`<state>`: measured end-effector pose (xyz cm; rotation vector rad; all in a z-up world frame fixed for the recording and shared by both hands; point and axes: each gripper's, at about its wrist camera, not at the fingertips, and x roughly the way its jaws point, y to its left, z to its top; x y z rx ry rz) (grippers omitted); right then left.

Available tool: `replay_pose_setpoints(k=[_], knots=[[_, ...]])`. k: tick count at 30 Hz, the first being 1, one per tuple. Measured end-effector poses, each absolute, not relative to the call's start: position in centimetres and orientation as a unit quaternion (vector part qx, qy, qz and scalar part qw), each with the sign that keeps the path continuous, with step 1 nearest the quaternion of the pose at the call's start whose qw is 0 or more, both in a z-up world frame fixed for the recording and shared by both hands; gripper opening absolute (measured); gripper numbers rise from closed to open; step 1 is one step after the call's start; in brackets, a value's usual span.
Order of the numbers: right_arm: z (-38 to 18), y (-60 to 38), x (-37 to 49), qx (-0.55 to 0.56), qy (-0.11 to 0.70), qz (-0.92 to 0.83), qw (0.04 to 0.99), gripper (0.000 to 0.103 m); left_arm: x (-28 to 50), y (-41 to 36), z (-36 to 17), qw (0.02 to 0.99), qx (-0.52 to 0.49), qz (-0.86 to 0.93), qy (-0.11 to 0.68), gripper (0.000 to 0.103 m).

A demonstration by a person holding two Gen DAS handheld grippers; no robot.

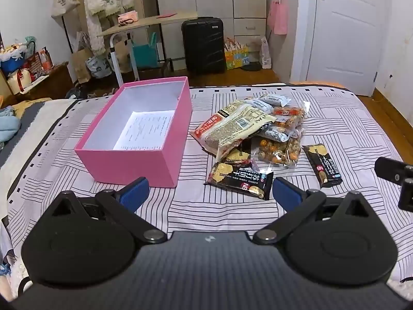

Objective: Organize snacks

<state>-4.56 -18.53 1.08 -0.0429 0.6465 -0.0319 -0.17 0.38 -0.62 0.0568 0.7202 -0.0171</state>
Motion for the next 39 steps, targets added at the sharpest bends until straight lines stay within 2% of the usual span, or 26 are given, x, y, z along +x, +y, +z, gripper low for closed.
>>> replay_pose_setpoints(k=[14, 39], knots=[[1.3, -18.3, -5.5, -0.020, 0.286, -0.020, 0.958, 0.095, -0.4, 0.7, -1.2, 0.939, 0.020, -0.012, 0.343, 0.103], [0.5, -18.5, -5.0, -0.032, 0.300, -0.028, 0.953, 0.095, -0.7, 1.2, -2.0, 0.942, 0.013, -0.010, 0.334, 0.103]])
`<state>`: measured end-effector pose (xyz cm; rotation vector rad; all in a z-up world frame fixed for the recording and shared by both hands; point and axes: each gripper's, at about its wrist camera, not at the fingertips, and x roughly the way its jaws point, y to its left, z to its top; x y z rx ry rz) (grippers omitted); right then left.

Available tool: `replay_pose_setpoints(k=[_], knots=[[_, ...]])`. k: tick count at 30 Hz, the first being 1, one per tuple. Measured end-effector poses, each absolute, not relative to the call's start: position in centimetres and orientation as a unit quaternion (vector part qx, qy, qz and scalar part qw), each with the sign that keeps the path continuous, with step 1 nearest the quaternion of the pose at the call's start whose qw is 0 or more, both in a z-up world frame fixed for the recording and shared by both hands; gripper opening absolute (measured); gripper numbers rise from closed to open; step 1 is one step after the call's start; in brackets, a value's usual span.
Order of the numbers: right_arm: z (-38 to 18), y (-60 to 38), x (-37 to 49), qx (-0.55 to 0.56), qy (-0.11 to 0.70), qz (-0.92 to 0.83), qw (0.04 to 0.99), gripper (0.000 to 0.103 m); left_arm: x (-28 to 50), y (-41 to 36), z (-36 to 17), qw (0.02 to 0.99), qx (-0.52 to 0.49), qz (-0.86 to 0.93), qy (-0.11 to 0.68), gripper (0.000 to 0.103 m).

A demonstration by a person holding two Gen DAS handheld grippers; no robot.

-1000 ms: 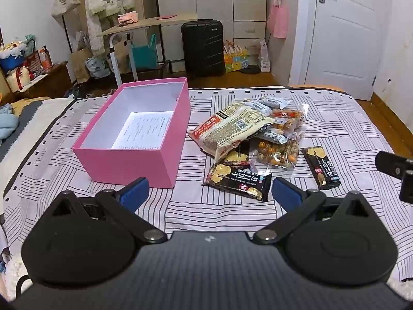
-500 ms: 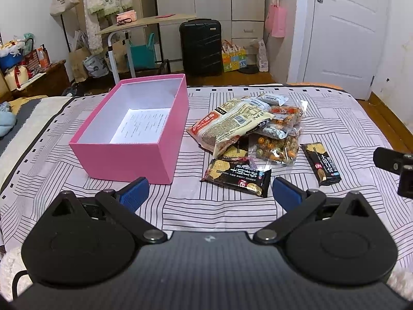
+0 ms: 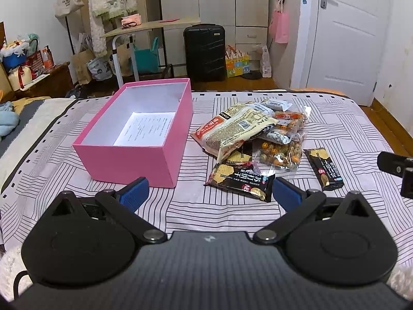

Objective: Organize snacks

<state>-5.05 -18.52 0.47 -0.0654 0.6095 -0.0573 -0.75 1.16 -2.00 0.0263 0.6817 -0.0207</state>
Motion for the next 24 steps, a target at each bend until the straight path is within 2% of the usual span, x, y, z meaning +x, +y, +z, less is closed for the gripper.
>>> replay_pose_setpoints(k=[24], knots=[[-0.19, -18.77, -4.49, -0.034, 0.303, -0.031, 0.952, 0.095, -0.68, 1.01, -2.29, 0.941, 0.012, -0.013, 0.337, 0.103]])
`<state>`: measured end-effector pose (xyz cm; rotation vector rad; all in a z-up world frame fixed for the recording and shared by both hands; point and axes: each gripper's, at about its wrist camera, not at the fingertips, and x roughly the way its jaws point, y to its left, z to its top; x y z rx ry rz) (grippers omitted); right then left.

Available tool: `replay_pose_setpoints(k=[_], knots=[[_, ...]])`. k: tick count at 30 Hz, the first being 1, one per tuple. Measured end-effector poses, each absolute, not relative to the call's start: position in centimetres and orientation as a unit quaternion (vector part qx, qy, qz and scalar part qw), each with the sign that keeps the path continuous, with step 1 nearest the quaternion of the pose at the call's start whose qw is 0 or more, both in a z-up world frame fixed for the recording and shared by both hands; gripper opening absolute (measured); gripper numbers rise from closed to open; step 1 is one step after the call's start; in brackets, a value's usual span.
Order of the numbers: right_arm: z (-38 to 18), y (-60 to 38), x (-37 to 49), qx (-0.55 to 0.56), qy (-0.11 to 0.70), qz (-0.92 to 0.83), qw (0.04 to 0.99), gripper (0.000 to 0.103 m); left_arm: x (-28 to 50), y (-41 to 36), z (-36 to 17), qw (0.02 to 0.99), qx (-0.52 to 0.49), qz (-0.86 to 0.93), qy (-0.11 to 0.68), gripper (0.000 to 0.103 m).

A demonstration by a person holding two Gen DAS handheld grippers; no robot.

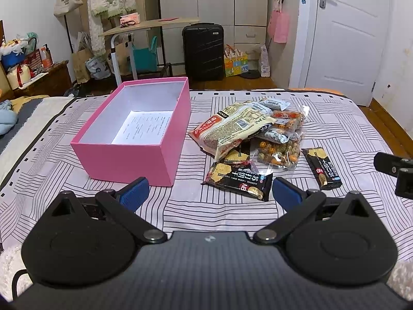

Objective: Organize snacks

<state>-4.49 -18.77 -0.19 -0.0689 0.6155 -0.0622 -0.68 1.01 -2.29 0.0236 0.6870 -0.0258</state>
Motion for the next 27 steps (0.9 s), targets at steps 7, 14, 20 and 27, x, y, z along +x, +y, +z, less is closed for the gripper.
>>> replay_pose_setpoints(k=[7, 14, 20, 27], knots=[[-0.6, -19.4, -4.1, -0.030, 0.306, -0.029, 0.951, 0.095, -0.4, 0.9, -2.5, 0.940, 0.010, -0.009, 0.341, 0.103], [1.1, -20.3, -3.5, -0.058, 0.281, -0.014, 0.958, 0.096, 0.2, 0.4, -2.2, 0.939, 0.017, 0.003, 0.343, 0.103], [1.7, -21.5, -1.6, -0.069, 0.245, 0.042, 0.966, 0.099, 1.6, -0.9, -2.1, 0.950, 0.044, 0.021, 0.308, 0.103], [-2.4, -21.9, 2.4, -0.123, 0.242, 0.023, 0.962, 0.099, 7.4, -1.7, -5.2, 0.939, -0.018, 0.009, 0.344, 0.103]])
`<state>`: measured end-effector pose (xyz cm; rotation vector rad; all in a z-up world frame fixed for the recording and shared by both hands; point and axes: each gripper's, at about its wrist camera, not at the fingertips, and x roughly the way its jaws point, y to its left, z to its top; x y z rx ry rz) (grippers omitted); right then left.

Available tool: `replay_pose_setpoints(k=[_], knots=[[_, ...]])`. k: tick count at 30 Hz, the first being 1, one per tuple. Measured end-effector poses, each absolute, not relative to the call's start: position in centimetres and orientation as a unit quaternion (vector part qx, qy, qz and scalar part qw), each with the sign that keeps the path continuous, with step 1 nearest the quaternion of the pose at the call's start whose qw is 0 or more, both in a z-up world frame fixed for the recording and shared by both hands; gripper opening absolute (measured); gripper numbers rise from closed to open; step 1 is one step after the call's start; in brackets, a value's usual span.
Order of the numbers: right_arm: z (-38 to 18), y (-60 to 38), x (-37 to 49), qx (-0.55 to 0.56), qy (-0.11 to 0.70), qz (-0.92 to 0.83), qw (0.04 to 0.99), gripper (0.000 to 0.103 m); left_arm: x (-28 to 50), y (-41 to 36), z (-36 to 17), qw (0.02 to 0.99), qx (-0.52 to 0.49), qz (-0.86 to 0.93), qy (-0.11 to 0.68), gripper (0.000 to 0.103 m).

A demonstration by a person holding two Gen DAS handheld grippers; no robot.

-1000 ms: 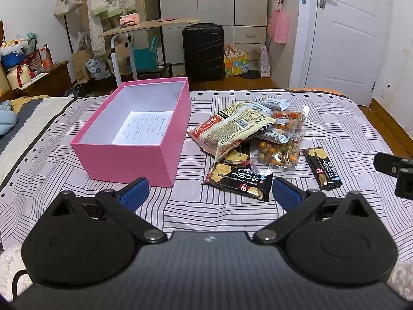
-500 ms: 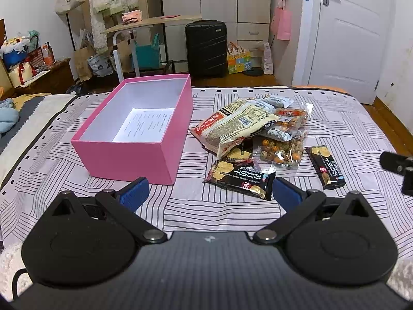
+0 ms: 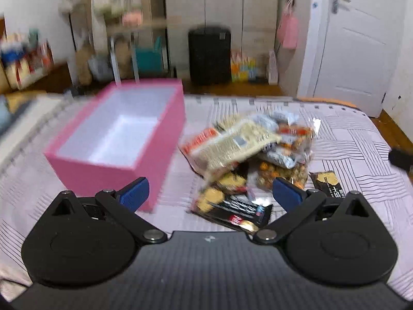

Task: Organize snacks
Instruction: 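Grasp a black NB biscuit bar with the left tool while the right tool grasps another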

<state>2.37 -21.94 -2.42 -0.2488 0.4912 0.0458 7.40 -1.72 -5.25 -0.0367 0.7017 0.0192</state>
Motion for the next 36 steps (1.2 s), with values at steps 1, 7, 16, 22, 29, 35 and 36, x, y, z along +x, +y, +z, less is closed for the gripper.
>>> replay_pose_setpoints(k=[1, 7, 16, 22, 29, 35, 36], knots=[[-3.2, -22.1, 2.9, -0.127, 0.247, 0.025, 0.960, 0.096, 8.5, -1.9, -6.0, 0.933, -0.026, 0.014, 0.357, 0.103], [-8.2, -23.8, 6.5, -0.090, 0.307, 0.042, 0.947, 0.079, 14.1, -2.6, -10.0, 0.900, -0.064, 0.075, 0.424, 0.102], [-13.9, -25.0, 9.4, -0.043, 0.326, 0.069, 0.942, 0.073, 16.9, -3.5, -15.4, 0.879, -0.071, 0.121, 0.457, 0.102], [-16.3, -25.3, 11.3, -0.024, 0.371, 0.081, 0.925, 0.073, 18.0, -3.9, -18.0, 0.880, -0.054, 0.114, 0.459, 0.102], [-16.2, -26.0, 11.0, -0.014, 0.383, 0.080, 0.920, 0.054, 15.2, -3.5, -18.2, 0.902, -0.001, 0.083, 0.423, 0.094], [-16.3, -26.2, 10.7, -0.023, 0.381, 0.085, 0.920, 0.058, 14.8, -1.7, -17.6, 0.888, -0.049, 0.082, 0.449, 0.079], [-16.3, -26.1, 10.7, -0.024, 0.381, 0.085, 0.920, 0.059, 15.0, -1.4, -17.6, 0.884, -0.064, 0.084, 0.456, 0.080]])
